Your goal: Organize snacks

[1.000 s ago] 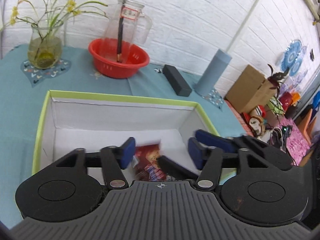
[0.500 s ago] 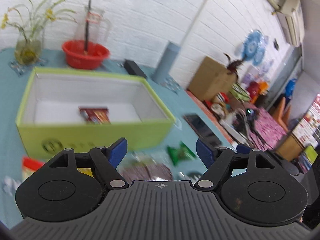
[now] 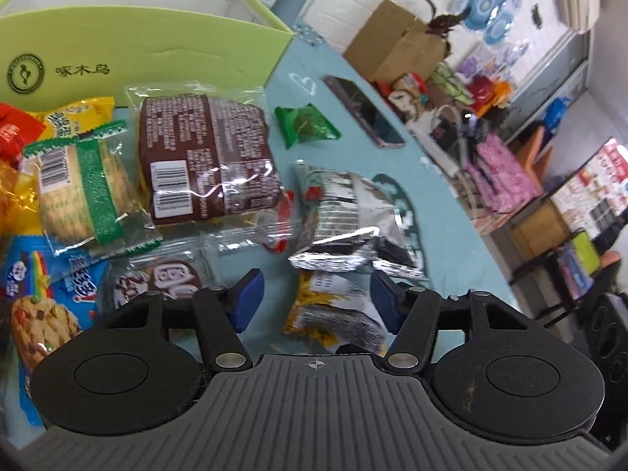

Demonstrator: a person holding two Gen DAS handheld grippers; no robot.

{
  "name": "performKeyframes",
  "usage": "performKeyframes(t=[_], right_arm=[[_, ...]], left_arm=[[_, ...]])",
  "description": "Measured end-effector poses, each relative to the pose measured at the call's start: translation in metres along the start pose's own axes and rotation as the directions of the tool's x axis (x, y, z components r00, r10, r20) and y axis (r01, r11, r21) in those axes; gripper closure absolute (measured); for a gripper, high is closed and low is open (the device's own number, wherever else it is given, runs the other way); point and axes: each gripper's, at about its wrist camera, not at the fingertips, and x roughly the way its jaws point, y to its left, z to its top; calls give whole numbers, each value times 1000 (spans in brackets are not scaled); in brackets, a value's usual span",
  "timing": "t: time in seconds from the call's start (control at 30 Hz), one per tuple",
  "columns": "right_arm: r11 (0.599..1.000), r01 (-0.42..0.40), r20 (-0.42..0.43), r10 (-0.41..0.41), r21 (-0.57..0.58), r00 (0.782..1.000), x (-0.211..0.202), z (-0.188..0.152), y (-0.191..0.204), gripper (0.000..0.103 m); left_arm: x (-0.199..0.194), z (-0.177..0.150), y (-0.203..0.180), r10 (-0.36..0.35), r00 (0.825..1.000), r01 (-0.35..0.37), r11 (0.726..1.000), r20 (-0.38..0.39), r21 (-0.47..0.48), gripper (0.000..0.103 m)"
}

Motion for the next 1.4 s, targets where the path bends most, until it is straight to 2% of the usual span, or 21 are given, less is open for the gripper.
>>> performKeyframes(t=[0.07, 0.1, 0.2, 0.27, 0.37, 0.43, 0.47, 0.5, 0.63, 0.87, 0.93, 0.97, 1.0, 1.03, 1.1, 1.2, 1.4], right_arm=[[1000, -16, -14, 16, -24, 1000, 7, 2, 6, 30], [999, -15, -20, 14, -35, 1000, 9, 1, 10, 31], [998, -38, -33, 36, -51, 999, 7, -3, 24, 32], [996, -74, -50, 72, -46, 996, 4, -7, 36, 32], [995, -65, -47, 62, -74, 997, -1, -13, 51, 31], [997, -62, -51, 59, -54, 997, -2, -12, 51, 31], [997, -50, -48, 48, -50, 998, -3, -11, 51, 31], [998, -40, -44, 37, -53, 998, -5, -10, 51, 31], [998, -21, -39, 18, -67, 999, -7, -10, 53, 30], [996, -11, -48, 7, -86, 999, -1, -11, 56, 30], [997, -7, -52, 3, -71, 999, 1, -14, 52, 31], [998, -8, -53, 4, -70, 999, 3, -16, 52, 36], [996, 5, -44, -8, -86, 999, 0, -19, 54, 42], [995, 10, -45, -15, -101, 999, -1, -19, 56, 44], [993, -5, -37, 0, -119, 999, -5, -15, 59, 50], [988, -6, 13, 8, -157, 1000, -13, 4, 58, 50], [957, 36, 156, 9, -288, 988, -11, 68, 62, 50]], left_arm=[[5, -2, -1, 18, 1000, -18, 1000, -16, 25, 73], [5, -4, 0, 24, 999, -23, 999, -21, 30, 79], [2, -13, 7, 9, 1000, -9, 1000, -27, 23, 86], [-5, -18, 10, 24, 999, -24, 999, -21, 26, 88], [-20, -26, 17, 32, 999, -32, 999, 2, 27, 89], [-36, -29, 18, 31, 999, -32, 999, 36, 17, 83], [-46, -32, 19, 29, 998, -29, 1000, 49, 8, 70], [-53, -35, 20, 26, 998, -25, 1000, 58, -5, 64], [-67, -46, 23, -17, 999, 20, 999, 51, -50, 64], [-32, -47, 22, -58, 998, 55, 991, -20, -119, 66], [-29, -48, 21, -64, 998, 61, 991, -16, -122, 69], [-28, -48, 20, -62, 998, 59, 991, -19, -121, 75], [-27, -49, 20, -78, 997, 74, 989, -28, -130, 85], [-27, -49, 22, -107, 994, 101, 983, -31, -152, 88], [-32, -44, 17, -103, 995, 99, 985, -19, -139, 90], [-49, -27, 6, -109, 993, 111, 990, 37, -87, 90], [-78, 39, -6, -101, 978, 104, 995, 184, -5, 89]])
